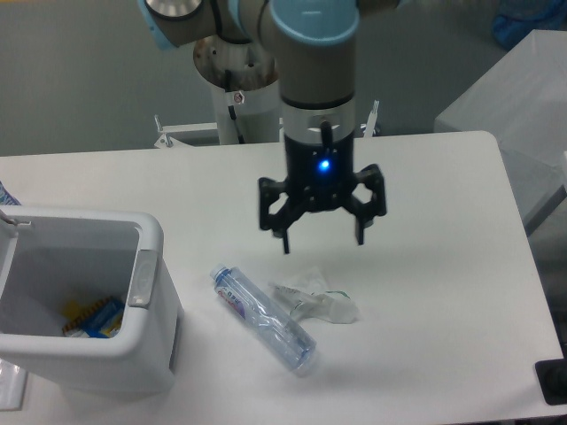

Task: Open the trash can
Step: 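Lift the gripper up and away from the opened trash can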

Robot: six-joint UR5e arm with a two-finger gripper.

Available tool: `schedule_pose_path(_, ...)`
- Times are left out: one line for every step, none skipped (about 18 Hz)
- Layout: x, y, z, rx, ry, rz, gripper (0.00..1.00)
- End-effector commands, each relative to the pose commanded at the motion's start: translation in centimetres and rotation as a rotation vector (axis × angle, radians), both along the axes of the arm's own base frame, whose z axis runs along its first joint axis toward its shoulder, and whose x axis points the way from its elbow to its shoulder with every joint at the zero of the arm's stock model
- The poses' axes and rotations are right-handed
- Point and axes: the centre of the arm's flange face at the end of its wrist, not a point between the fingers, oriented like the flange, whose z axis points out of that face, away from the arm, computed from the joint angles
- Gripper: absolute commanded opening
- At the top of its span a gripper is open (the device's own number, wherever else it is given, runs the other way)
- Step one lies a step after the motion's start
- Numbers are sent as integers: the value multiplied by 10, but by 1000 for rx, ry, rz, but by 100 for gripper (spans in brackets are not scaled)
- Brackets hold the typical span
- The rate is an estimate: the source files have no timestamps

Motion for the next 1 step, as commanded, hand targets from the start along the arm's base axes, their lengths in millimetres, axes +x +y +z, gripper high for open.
schedule_pose_path(-1,-2,-1,-27,19,-25,100)
